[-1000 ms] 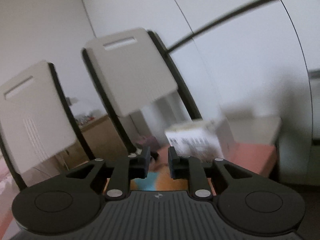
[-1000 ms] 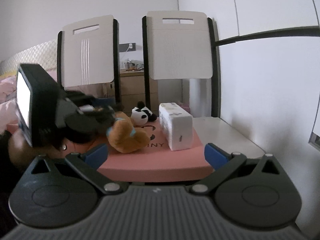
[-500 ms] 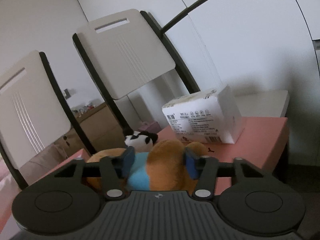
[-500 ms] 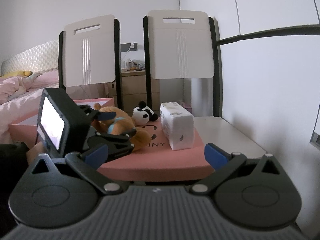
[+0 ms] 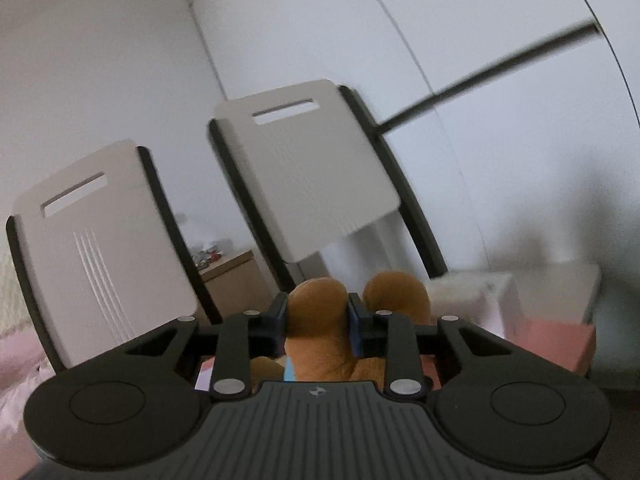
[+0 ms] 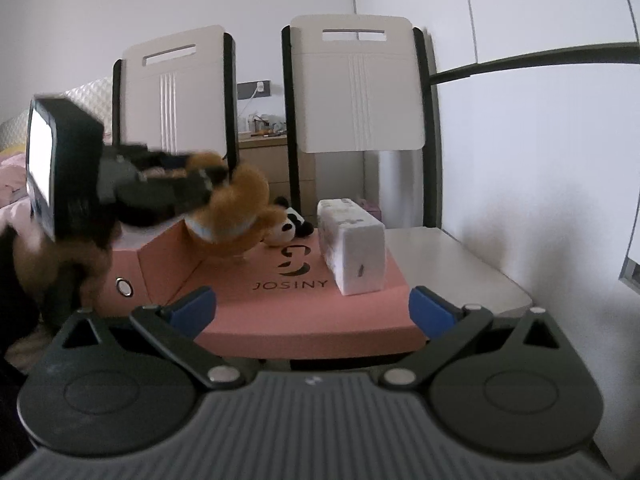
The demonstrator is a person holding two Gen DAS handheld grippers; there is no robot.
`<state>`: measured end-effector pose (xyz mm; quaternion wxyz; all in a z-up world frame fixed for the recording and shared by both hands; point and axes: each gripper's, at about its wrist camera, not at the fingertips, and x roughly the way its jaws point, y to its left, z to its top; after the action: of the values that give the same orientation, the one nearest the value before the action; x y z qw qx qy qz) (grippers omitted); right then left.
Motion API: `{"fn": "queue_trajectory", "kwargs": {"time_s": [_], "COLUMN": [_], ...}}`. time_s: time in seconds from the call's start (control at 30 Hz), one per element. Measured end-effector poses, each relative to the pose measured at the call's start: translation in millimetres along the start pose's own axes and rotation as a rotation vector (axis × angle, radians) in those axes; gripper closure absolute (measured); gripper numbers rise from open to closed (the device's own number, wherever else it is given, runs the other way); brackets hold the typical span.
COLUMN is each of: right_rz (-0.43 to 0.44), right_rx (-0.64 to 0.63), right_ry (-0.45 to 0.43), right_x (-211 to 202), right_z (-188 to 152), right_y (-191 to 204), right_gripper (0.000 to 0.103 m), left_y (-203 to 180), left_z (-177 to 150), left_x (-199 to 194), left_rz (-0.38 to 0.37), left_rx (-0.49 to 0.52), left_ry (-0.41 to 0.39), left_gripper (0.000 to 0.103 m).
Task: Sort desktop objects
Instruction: 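Lift the teddy bear with the left gripper and lower it into the pink box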
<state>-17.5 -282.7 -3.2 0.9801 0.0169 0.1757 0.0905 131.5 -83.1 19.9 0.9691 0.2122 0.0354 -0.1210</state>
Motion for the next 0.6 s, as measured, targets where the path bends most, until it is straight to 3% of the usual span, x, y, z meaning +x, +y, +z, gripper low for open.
{"fn": "queue_trajectory", "kwargs": {"time_s": [0.23, 0.4, 0.6], "right_rz": [0.007, 0.034, 0.107], "right_rx": [-0.051, -0.057, -0.059], "right_ry": [0.013, 0.016, 0.012], "right_x": [7.5, 17.1, 28.3], "right_z": [0.5, 3.5, 8.0], "right_y": [19.7, 35.9, 59.1], "right_gripper": [0.0, 0.0, 0.0], "left_y": [44.0, 79.8, 109.1], "left_z": [28.3, 43.0, 16.8], "left_x": [-7.1, -24.5, -34.7], "left_rz": [0.036, 0.11, 0.178], "left_rx": [-0.093, -0.139, -0.21], "left_ry": [-0.06, -0.131, -0.108], "left_gripper": [0.072, 0.072, 0.072]}}
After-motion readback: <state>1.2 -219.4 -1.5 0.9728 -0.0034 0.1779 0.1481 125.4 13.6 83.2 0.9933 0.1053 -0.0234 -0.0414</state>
